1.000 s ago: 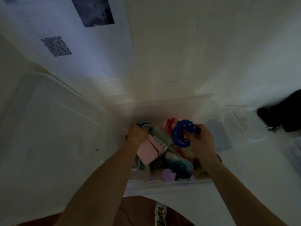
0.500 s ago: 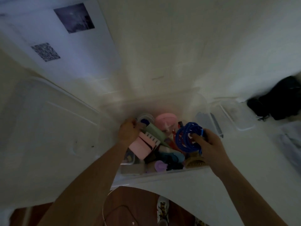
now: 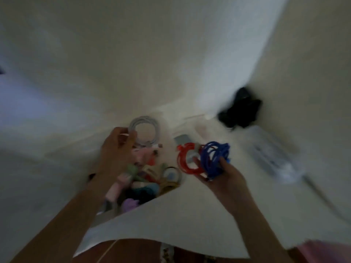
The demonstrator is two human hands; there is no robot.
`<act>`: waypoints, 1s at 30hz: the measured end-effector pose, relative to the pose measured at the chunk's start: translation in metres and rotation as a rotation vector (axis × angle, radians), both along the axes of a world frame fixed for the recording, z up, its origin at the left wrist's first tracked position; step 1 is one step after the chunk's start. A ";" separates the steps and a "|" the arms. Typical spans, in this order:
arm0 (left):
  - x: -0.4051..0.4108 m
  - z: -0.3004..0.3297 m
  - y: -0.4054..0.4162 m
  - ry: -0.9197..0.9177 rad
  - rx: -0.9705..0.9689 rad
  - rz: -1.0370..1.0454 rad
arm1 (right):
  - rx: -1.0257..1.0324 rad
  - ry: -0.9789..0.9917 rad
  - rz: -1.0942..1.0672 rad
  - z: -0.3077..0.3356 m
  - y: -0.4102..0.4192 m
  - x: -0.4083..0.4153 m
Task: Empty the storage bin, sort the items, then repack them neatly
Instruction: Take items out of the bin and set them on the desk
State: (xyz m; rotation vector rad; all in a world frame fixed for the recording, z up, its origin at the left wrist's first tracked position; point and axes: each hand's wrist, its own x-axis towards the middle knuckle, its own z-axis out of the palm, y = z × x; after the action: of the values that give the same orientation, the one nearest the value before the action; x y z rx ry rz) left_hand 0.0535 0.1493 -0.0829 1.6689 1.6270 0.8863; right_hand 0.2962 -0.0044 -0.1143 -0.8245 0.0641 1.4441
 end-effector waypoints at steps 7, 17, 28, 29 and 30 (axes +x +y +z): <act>0.184 -0.044 -0.064 -0.004 -0.285 -0.342 | -0.200 0.225 -0.367 -0.051 -0.080 0.111; 0.340 -0.101 -0.090 -0.131 -0.550 -0.309 | -0.224 0.218 -0.576 -0.082 -0.109 0.221; 0.445 -0.155 -0.051 0.278 -0.490 -0.430 | -0.820 -0.624 -0.396 -0.121 -0.046 0.299; 0.443 -0.154 -0.056 0.296 -0.471 -0.459 | -0.899 -0.808 -0.321 -0.127 -0.047 0.298; 0.439 -0.150 -0.062 0.308 -0.463 -0.492 | -0.958 -0.969 -0.237 -0.130 -0.047 0.297</act>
State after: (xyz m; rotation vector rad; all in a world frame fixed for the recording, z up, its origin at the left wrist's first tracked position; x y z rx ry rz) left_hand 0.4929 0.0868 -0.2332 1.7943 1.3682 0.0049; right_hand 0.5937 -0.0512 -0.2447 -2.1439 0.1105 0.6076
